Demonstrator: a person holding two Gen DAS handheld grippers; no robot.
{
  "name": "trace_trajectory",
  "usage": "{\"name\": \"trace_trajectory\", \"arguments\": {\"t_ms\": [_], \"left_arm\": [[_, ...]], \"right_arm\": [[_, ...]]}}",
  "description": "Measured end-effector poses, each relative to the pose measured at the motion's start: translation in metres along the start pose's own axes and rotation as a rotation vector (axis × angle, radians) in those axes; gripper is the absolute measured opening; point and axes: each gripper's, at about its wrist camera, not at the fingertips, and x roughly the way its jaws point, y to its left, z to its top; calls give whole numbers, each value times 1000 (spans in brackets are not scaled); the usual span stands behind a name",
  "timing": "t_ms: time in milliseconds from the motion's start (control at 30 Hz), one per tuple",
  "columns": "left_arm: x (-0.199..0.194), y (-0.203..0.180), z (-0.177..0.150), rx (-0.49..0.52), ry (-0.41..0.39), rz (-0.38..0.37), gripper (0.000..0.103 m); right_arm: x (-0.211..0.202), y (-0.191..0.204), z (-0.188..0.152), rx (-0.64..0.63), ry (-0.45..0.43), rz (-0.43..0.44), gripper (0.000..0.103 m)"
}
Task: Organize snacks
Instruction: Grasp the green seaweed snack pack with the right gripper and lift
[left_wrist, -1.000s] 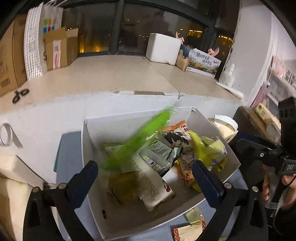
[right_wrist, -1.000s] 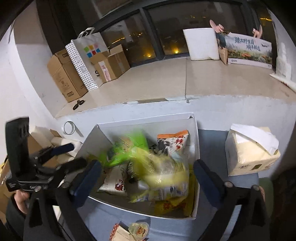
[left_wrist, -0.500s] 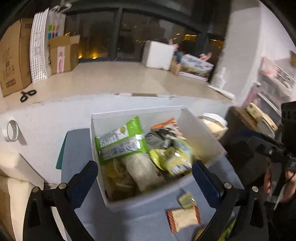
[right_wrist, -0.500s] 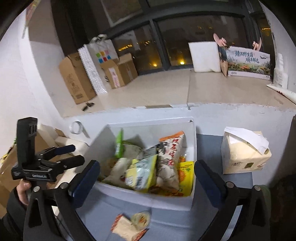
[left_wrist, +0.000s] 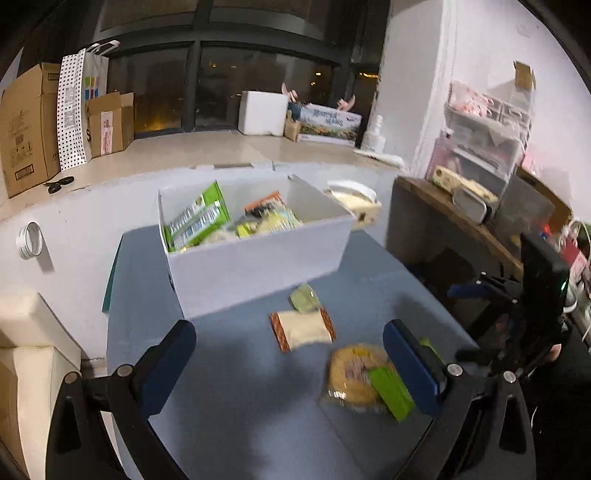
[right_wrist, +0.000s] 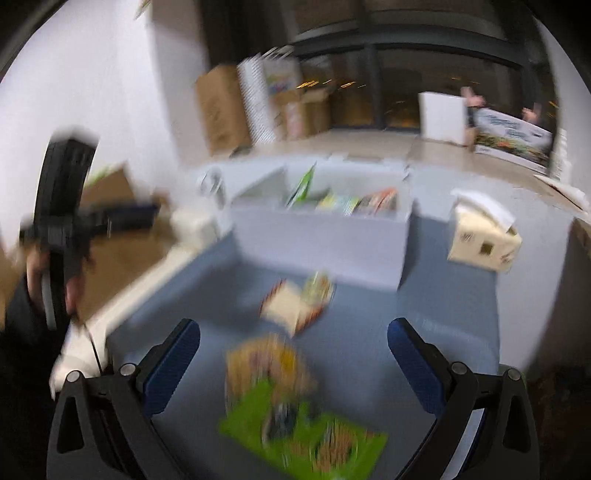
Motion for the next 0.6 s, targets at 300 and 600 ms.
{"name": "trace_trajectory", "arguments": {"t_ms": [300, 600], "left_arm": [[8, -14, -18, 30, 51, -13, 103], [15, -16, -24, 49, 75, 0, 103]], "right_arm": [[35, 23, -48, -425, 284, 25, 103], [84, 34, -55, -703, 511, 104, 103]]}}
